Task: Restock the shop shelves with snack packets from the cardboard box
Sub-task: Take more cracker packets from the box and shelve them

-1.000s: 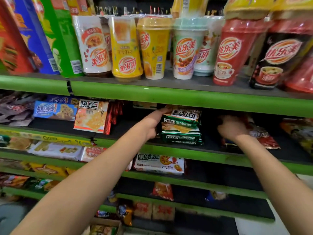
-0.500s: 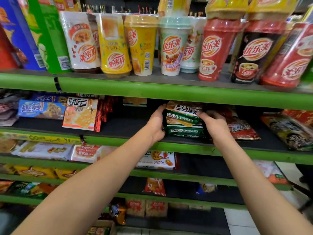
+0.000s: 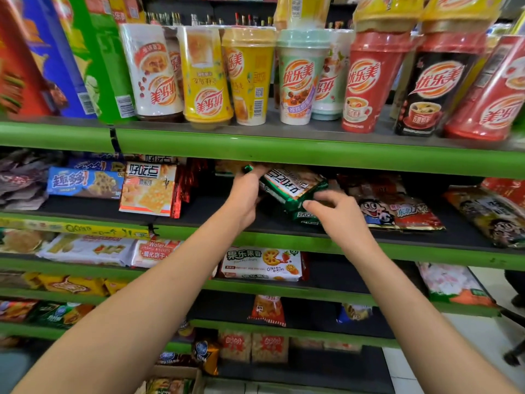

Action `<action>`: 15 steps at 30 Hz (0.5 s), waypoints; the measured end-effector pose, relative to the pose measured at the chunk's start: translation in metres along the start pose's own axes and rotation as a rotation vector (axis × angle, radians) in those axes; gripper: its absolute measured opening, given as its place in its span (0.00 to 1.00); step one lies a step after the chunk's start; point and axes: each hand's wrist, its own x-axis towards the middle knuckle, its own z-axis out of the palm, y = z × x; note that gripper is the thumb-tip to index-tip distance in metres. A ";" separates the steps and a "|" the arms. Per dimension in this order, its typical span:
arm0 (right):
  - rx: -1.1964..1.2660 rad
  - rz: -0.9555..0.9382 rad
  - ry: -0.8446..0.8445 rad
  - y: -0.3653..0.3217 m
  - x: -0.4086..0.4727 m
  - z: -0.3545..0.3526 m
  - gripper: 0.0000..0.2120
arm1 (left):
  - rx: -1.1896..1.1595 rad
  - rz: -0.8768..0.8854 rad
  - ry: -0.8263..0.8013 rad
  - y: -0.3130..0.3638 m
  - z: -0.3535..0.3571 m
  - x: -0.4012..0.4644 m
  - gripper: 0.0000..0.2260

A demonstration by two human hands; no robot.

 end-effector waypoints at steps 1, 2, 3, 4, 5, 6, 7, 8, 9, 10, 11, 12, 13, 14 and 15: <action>-0.005 -0.031 -0.042 -0.004 -0.005 0.007 0.15 | -0.042 0.016 0.019 0.004 -0.008 -0.001 0.19; -0.014 -0.065 -0.087 -0.009 -0.009 0.013 0.11 | -0.085 0.024 0.032 0.010 -0.016 -0.003 0.18; -0.028 -0.097 -0.130 -0.014 -0.012 0.018 0.06 | -0.122 0.017 0.040 0.015 -0.025 -0.005 0.16; -0.037 -0.124 -0.170 -0.018 -0.014 0.023 0.03 | -0.149 0.001 0.036 0.019 -0.035 -0.005 0.14; -0.039 -0.148 -0.198 -0.021 -0.015 0.027 0.03 | -0.161 -0.022 0.025 0.024 -0.046 -0.006 0.13; -0.037 -0.170 -0.215 -0.025 -0.016 0.030 0.06 | -0.147 -0.046 0.021 0.028 -0.057 -0.007 0.12; -0.031 -0.185 -0.224 -0.027 -0.016 0.033 0.08 | -0.113 -0.072 0.021 0.033 -0.069 -0.009 0.11; -0.020 -0.191 -0.226 -0.028 -0.015 0.035 0.09 | -0.077 -0.099 0.014 0.037 -0.080 -0.011 0.11; -0.012 -0.199 -0.223 -0.027 -0.014 0.038 0.11 | -0.036 -0.117 -0.004 0.042 -0.090 -0.014 0.09; -0.005 -0.196 -0.212 -0.027 -0.012 0.040 0.14 | 0.022 -0.122 -0.026 0.045 -0.100 -0.016 0.07; 0.002 -0.185 -0.203 -0.027 -0.009 0.043 0.16 | 0.092 -0.124 -0.044 0.048 -0.109 -0.017 0.06; 0.008 -0.178 -0.194 -0.026 -0.007 0.047 0.18 | 0.171 -0.125 -0.055 0.051 -0.117 -0.019 0.05; 0.006 -0.174 -0.191 -0.026 -0.006 0.052 0.17 | 0.242 -0.135 -0.069 0.052 -0.123 -0.022 0.06; 0.000 -0.174 -0.190 -0.028 -0.005 0.057 0.14 | 0.287 -0.159 -0.086 0.054 -0.130 -0.023 0.06; -0.012 -0.175 -0.193 -0.029 -0.003 0.062 0.10 | 0.319 -0.188 -0.111 0.055 -0.134 -0.025 0.07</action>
